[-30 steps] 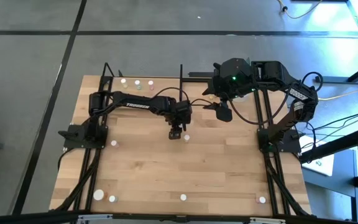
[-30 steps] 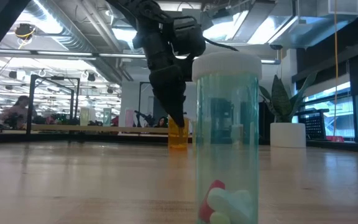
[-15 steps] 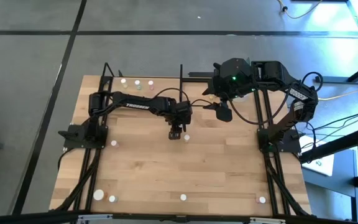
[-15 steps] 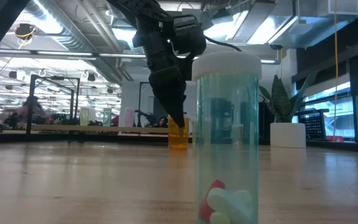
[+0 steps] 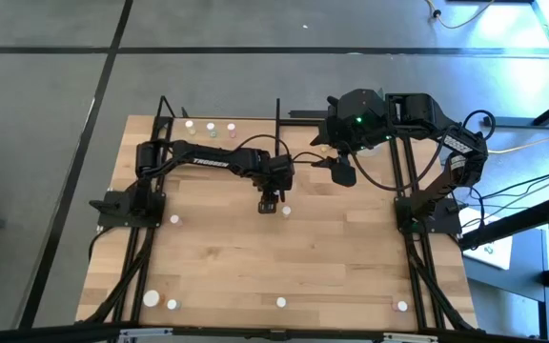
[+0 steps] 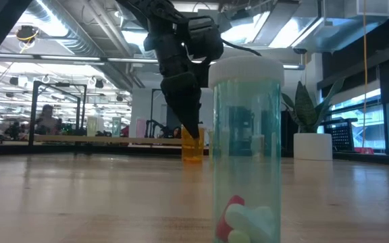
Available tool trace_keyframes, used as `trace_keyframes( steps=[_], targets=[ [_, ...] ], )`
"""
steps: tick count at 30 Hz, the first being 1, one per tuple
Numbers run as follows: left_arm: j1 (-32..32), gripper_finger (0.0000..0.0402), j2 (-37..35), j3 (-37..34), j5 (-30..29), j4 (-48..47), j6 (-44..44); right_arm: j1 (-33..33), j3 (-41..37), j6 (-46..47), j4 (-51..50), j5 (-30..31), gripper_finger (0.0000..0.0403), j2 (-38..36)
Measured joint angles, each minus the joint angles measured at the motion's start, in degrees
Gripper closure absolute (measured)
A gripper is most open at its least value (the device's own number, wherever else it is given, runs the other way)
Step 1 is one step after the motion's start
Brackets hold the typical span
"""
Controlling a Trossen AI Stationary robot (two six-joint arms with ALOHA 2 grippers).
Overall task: Pick and place medicine bottles onto shelf by color
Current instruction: Put the middle orange pill bottle on the shelf
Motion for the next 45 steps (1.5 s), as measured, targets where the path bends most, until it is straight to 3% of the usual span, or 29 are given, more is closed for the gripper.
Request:
trace_keyframes(
  steps=[24,45],
  targets=[
    [0.81,0.0211,-1.09,-0.10,-2.52,-3.84,0.26,0.00,0.00,0.00,0.02,0.00,0.0144,0.01],
    [4.09,0.0211,-11.35,0.03,-1.53,-13.46,-2.61,0.01,0.02,0.38,1.67,0.00,0.0144,0.02]
  ],
)
